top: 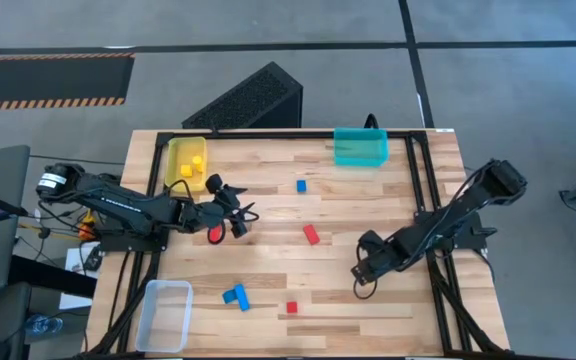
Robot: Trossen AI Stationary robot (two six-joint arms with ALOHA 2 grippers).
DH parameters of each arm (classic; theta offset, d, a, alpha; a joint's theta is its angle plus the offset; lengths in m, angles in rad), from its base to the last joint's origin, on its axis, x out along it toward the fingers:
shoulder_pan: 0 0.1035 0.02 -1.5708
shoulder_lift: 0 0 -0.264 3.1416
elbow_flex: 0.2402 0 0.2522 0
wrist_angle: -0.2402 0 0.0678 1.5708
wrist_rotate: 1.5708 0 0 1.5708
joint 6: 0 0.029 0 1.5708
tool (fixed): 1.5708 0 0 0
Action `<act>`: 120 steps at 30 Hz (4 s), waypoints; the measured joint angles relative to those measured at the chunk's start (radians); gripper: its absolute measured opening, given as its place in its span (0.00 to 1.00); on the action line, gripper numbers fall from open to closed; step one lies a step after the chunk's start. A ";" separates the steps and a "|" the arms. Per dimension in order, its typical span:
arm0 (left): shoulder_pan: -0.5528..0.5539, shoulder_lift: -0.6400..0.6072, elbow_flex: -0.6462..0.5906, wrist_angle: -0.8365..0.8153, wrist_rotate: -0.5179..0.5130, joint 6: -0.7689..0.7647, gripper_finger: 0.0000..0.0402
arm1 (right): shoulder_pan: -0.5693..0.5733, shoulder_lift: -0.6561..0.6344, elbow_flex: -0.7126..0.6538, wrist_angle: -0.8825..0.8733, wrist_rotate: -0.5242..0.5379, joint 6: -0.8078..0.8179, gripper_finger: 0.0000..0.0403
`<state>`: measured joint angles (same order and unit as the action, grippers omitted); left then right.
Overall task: Sort & place blocks by color
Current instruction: Put the yellow block into the yellow bin
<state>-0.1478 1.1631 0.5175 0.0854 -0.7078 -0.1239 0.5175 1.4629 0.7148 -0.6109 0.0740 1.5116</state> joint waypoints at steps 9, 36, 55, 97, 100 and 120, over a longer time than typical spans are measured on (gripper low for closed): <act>0.000 0.000 0.000 -0.005 0.000 -0.003 0.50 | -0.003 0.093 0.015 0.023 -0.041 -0.056 0.64; 0.026 0.036 0.000 0.105 0.152 -0.182 0.50 | 0.016 0.090 0.173 -0.091 0.189 -0.445 0.24; 0.016 0.036 0.000 0.104 0.214 -0.038 0.50 | 0.092 0.096 0.109 -0.028 0.186 -0.546 0.64; -0.028 0.036 0.000 0.209 0.122 0.002 0.50 | 0.154 0.188 0.108 0.061 0.268 -0.631 0.22; -0.025 0.036 0.000 0.217 0.107 -0.089 0.50 | 0.143 0.190 0.107 0.062 0.317 -0.632 0.19; 0.121 0.441 0.000 0.852 0.571 -0.613 0.50 | 0.022 0.330 0.384 0.140 0.928 -1.230 0.20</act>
<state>-0.0264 1.6044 0.5179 0.9374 -0.1365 -0.7370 0.5397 1.7931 1.0988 -0.4710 1.0016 0.2812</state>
